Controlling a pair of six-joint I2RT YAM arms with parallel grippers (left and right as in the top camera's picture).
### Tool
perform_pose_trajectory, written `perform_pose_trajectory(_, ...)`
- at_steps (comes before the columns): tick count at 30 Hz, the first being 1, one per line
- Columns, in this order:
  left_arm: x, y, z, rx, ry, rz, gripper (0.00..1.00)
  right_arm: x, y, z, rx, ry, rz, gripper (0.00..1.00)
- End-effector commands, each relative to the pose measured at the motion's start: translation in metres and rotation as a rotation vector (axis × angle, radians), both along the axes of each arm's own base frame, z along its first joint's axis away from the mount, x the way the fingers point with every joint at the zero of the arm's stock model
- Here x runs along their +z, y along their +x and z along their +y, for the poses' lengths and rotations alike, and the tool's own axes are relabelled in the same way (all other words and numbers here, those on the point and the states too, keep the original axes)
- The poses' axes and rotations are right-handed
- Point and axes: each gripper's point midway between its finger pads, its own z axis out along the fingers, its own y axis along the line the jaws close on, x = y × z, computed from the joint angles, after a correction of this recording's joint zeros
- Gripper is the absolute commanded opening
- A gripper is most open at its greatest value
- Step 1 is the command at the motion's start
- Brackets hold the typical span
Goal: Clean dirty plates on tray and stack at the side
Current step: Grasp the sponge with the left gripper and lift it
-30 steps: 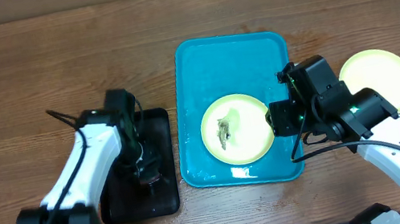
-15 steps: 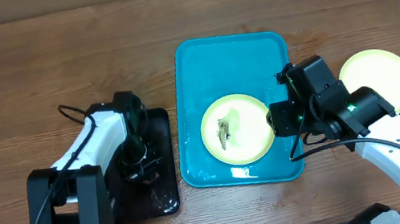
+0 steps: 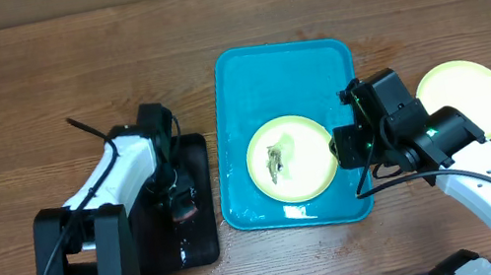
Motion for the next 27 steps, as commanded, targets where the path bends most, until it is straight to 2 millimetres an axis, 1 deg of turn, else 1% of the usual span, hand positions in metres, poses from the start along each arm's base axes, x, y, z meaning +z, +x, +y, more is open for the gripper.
perform_pose_trajectory(1, -0.007, -0.011, 0.007, -0.015, 0.035, 0.005, 0.04, 0.0, 0.003, -0.003, -0.017, -0.009, -0.007, 0.41)
perform_pose_trajectory(4, -0.003, -0.01, 0.002, -0.01, 0.006, 0.009, 0.04, -0.001, 0.01, -0.02, -0.153, -0.067, -0.022, 0.4)
perform_pose_trajectory(7, 0.011, -0.004, -0.001, -0.009, -0.007, 0.014, 0.04, -0.001, 0.015, -0.033, -0.229, -0.114, -0.045, 0.4)
perform_pose_trajectory(9, 0.024, 0.002, -0.002, -0.015, -0.008, 0.012, 0.05, -0.001, 0.017, -0.035, -0.243, -0.122, -0.052, 0.4)
perform_pose_trajectory(11, 0.043, 0.012, -0.003, -0.038, -0.012, -0.005, 0.04, -0.003, 0.019, -0.037, -0.251, -0.123, -0.048, 0.4)
perform_pose_trajectory(14, 0.075, 0.027, -0.006, -0.062, -0.02, -0.048, 0.05, -0.012, 0.023, -0.041, -0.265, -0.129, -0.02, 0.41)
perform_pose_trajectory(15, 0.086, 0.033, -0.006, -0.066, -0.022, -0.066, 0.04, -0.017, 0.024, -0.039, -0.257, -0.119, 0.0, 0.44)
perform_pose_trajectory(16, 0.097, 0.038, -0.007, -0.071, -0.025, -0.083, 0.04, -0.022, 0.025, -0.034, -0.23, -0.101, 0.02, 0.45)
perform_pose_trajectory(18, 0.116, 0.046, -0.008, -0.082, -0.029, -0.112, 0.04, -0.034, 0.026, -0.019, -0.132, -0.058, 0.061, 0.46)
perform_pose_trajectory(19, 0.125, 0.049, -0.009, -0.085, -0.03, -0.125, 0.04, -0.041, 0.026, -0.011, -0.081, -0.036, 0.086, 0.48)
perform_pose_trajectory(20, 0.134, 0.051, -0.009, -0.085, -0.031, -0.136, 0.04, -0.047, 0.025, -0.007, -0.062, -0.027, 0.108, 0.49)
perform_pose_trajectory(22, 0.153, 0.056, -0.01, -0.089, -0.034, -0.16, 0.04, -0.063, 0.026, -0.002, -0.053, -0.022, 0.158, 0.49)
perform_pose_trajectory(24, 0.17, 0.058, -0.01, -0.089, -0.037, -0.179, 0.04, -0.079, 0.027, -0.002, -0.053, -0.039, 0.196, 0.49)
perform_pose_trajectory(27, 0.196, 0.059, -0.011, -0.089, -0.04, -0.207, 0.04, -0.097, 0.03, -0.001, -0.054, -0.051, 0.229, 0.49)
